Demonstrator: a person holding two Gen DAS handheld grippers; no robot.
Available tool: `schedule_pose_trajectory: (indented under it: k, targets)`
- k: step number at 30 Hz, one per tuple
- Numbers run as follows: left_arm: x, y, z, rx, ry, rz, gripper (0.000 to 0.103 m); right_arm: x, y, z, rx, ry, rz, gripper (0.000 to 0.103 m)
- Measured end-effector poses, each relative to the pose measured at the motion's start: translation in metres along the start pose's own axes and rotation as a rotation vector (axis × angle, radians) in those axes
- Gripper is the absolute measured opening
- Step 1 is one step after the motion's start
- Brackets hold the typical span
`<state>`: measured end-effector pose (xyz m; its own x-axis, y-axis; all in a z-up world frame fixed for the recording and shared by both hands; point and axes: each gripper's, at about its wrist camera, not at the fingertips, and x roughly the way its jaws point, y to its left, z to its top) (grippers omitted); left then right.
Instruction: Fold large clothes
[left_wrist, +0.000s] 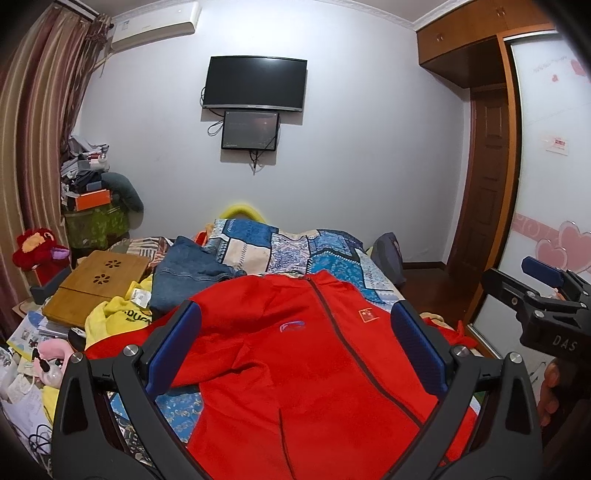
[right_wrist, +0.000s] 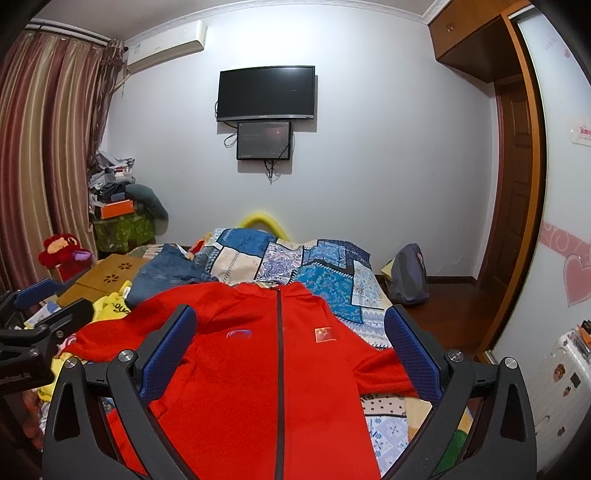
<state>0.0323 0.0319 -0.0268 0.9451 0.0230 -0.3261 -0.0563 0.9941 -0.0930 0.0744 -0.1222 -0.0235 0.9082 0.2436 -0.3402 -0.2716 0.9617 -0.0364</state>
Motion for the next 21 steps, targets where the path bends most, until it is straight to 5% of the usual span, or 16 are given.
schedule_pose_trajectory:
  k: [7,16,21]
  targets:
    - [0.03,0.041,-0.001,-0.056,0.039,0.087,0.103,0.047,0.002,-0.003,0.019,0.096,-0.003,0.101]
    - [0.085,0.16,-0.025,-0.192,0.151,0.196,0.103,0.106,0.003,-0.007,0.025,0.193,-0.056,0.101]
    - [0.107,0.243,-0.051,-0.354,0.226,0.267,0.103,0.145,0.001,-0.012,0.068,0.302,-0.076,0.101]
